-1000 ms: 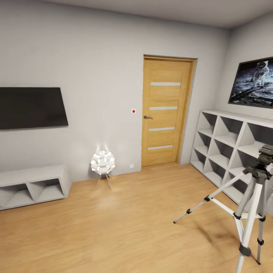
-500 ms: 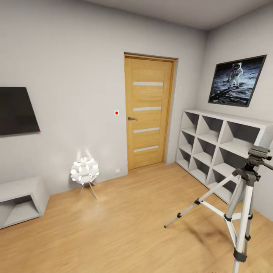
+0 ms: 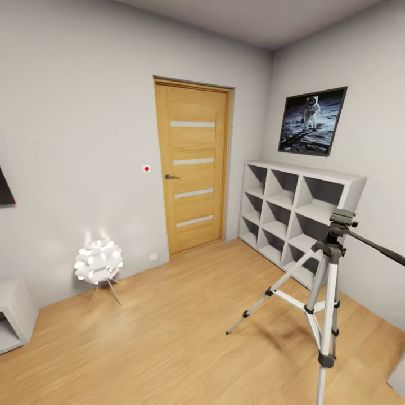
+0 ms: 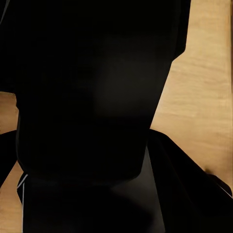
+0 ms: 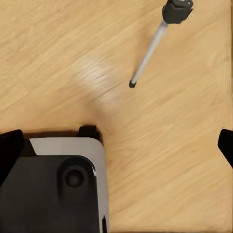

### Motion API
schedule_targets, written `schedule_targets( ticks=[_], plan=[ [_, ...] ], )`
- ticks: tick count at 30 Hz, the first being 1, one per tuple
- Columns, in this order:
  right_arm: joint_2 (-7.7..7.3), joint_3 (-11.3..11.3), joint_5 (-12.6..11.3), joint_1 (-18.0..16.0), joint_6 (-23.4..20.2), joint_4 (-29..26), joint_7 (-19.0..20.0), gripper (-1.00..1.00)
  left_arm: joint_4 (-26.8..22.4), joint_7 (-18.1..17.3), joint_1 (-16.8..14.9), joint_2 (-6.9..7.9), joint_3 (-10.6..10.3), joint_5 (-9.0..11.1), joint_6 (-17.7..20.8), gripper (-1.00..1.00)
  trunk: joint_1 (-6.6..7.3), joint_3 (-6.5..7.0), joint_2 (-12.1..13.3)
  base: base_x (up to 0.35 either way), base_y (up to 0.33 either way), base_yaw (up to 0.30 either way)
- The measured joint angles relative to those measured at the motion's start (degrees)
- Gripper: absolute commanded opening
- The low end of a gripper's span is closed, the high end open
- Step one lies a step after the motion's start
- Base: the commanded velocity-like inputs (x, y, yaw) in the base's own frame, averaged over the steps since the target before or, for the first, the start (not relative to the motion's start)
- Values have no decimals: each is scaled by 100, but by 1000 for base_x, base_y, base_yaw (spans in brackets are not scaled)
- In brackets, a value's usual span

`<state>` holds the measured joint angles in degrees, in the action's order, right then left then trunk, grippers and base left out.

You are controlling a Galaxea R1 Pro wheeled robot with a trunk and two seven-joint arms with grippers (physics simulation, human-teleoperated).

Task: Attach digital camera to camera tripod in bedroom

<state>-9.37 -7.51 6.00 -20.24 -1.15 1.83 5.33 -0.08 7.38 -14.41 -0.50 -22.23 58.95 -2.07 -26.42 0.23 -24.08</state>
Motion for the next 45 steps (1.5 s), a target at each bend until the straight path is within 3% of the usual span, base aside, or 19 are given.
schedule_targets(
  ticks=[45],
  plan=[
    [-3, 0, 11, 0, -14, 0, 7, 100, 0, 4, 0, -28, -2, 0, -1, -100, 0, 0, 0, 0, 0, -289]
  ],
)
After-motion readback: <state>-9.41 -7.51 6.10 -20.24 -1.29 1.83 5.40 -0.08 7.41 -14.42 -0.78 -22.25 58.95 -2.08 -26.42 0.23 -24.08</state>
